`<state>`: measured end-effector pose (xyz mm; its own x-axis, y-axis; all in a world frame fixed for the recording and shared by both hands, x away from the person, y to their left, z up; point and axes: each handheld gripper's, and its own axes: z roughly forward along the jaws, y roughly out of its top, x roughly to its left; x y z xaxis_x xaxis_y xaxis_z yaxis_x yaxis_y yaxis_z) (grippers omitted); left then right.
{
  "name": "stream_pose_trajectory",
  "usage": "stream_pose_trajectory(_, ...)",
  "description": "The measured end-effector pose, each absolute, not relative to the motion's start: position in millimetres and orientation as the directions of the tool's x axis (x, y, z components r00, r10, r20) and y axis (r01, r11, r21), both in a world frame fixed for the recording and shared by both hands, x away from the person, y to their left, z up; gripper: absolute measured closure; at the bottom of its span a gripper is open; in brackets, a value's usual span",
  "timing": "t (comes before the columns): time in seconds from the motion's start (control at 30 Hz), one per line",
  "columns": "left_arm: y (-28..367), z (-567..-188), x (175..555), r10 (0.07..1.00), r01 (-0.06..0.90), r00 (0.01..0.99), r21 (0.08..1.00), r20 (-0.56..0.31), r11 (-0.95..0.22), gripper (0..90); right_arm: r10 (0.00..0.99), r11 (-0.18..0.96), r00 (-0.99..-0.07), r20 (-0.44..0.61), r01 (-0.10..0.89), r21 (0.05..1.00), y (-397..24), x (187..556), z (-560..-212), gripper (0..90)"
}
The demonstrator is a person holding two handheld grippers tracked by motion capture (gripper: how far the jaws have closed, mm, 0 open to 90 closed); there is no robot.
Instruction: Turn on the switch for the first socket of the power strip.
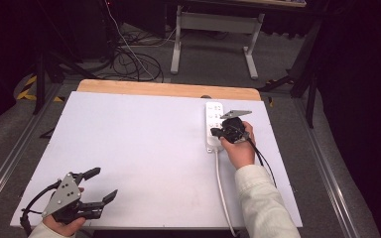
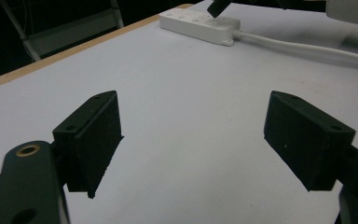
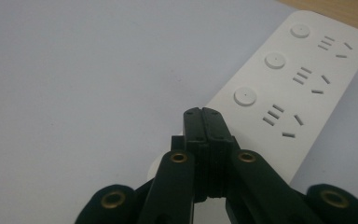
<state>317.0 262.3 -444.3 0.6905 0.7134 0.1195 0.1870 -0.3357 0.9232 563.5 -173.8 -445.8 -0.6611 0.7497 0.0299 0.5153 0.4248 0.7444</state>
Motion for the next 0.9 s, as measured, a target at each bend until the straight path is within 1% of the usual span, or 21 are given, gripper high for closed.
stream_pose_trajectory(0.3,262.5,-444.2,317.1,0.716,0.187,0.688,0.923,0.122,-0.336,19.7,0.76,0.409,-0.648,0.04,0.525,0.746,-171.6,566.8,-451.5,90.0)
stream_pose_trajectory(0.77,262.0,-444.5,317.2,0.716,0.191,0.688,0.922,0.118,-0.336,19.7,0.765,0.435,-0.644,-0.004,0.512,0.741,-168.4,567.0,-455.1,90.0)
stream_pose_trajectory(0.9,261.7,-444.5,317.0,0.715,0.192,0.689,0.921,0.119,-0.339,19.7,0.764,0.428,-0.645,0.002,0.509,0.746,-168.5,567.4,-456.5,90.0)
